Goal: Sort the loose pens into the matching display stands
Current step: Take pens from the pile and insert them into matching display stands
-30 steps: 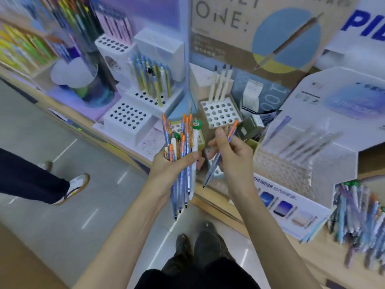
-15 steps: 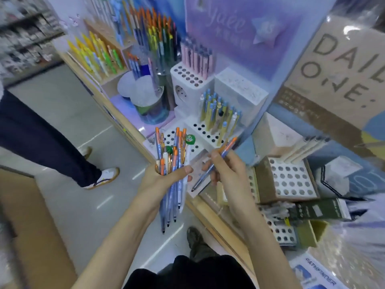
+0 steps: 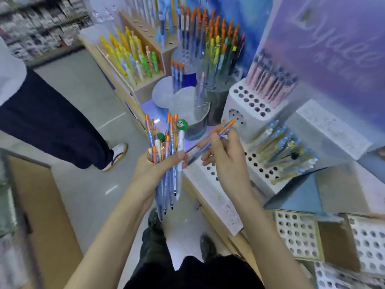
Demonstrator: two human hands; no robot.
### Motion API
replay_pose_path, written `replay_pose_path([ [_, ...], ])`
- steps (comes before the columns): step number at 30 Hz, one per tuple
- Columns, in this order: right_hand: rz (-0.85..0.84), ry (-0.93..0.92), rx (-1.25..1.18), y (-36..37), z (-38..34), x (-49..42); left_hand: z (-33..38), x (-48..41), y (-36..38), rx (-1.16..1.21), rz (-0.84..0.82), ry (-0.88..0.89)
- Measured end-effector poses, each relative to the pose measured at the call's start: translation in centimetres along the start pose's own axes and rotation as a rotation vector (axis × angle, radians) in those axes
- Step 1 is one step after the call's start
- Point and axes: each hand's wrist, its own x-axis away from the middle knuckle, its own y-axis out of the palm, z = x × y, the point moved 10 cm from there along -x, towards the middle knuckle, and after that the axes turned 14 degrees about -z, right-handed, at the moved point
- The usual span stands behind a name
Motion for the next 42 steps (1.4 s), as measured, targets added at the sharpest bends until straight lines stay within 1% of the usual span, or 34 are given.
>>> replay_pose_path([
  [2,0.053,-0.003,0.014,1.1,-0.1,-1.6,0.6,-1.7,-2.0,-0.010,-0.026,-0.012],
  [5,0.180,-0.039,0.027,2.3,-0.6,-3.9,2.1,-4.2,-4.8,-0.040,-0.079,-0.023],
  [7,0.260,-0.065,0.113,2.8,-0.7,-5.6,3.0,-6.0,-6.3,-0.054,-0.122,-0.041],
  [9,0.330,-0.059,0.181,3.3,-0.7,-7.4,3.8,-7.8,-7.8,-0.070,-0.160,-0.064],
  [11,0.380,-0.031,0.179,3.9,-0.3,-9.1,4.7,-9.6,-9.3,-0.098,-0.183,-0.072],
  [14,0.415,-0.027,0.146,4.7,-0.2,-11.4,6.2,-11.9,-10.9,-0.128,-0.204,-0.075],
  [19,0.451,0.003,0.225,5.4,1.0,-15.0,7.4,-15.8,-12.6,-0.134,-0.212,-0.095],
  [24,0.533,0.013,0.391,4.8,1.3,-18.1,8.6,-19.3,-13.2,-0.126,-0.195,-0.078],
  [30,0.676,-0.012,0.613,4.8,0.4,-19.8,9.6,-23.0,-13.2,-0.146,-0.237,-0.079],
  [34,0.722,-0.005,0.740,5.0,0.0,-20.8,10.4,-25.3,-12.8,-0.195,-0.295,-0.089],
  [38,0.766,0.064,0.786,5.1,-0.1,-21.2,11.0,-27.1,-12.6,-0.237,-0.372,-0.109],
  [42,0.806,0.063,0.865,6.3,-0.4,-22.4,11.4,-28.3,-12.6,-0.244,-0.468,-0.142],
])
